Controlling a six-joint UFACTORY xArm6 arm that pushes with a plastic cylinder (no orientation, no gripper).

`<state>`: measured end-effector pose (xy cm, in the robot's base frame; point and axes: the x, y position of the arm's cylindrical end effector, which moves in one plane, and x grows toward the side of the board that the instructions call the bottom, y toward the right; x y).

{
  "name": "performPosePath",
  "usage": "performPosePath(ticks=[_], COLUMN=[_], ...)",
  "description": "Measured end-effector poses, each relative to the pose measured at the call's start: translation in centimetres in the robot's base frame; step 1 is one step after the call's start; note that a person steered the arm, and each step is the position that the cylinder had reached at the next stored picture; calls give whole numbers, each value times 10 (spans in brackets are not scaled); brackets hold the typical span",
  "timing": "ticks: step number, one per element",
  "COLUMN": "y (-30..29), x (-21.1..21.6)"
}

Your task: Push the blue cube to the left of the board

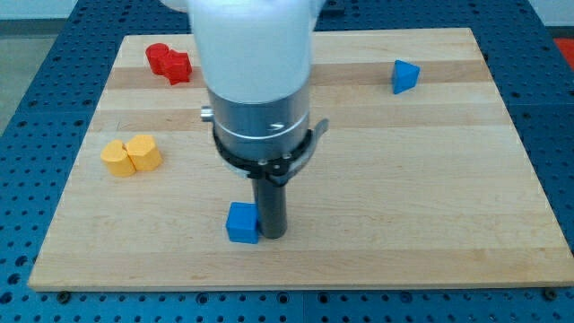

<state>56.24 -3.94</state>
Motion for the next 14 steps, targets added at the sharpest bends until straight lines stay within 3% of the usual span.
performPosePath(ticks=[8,10,14], y=[-159,-125,-175], x=[0,-18,-59])
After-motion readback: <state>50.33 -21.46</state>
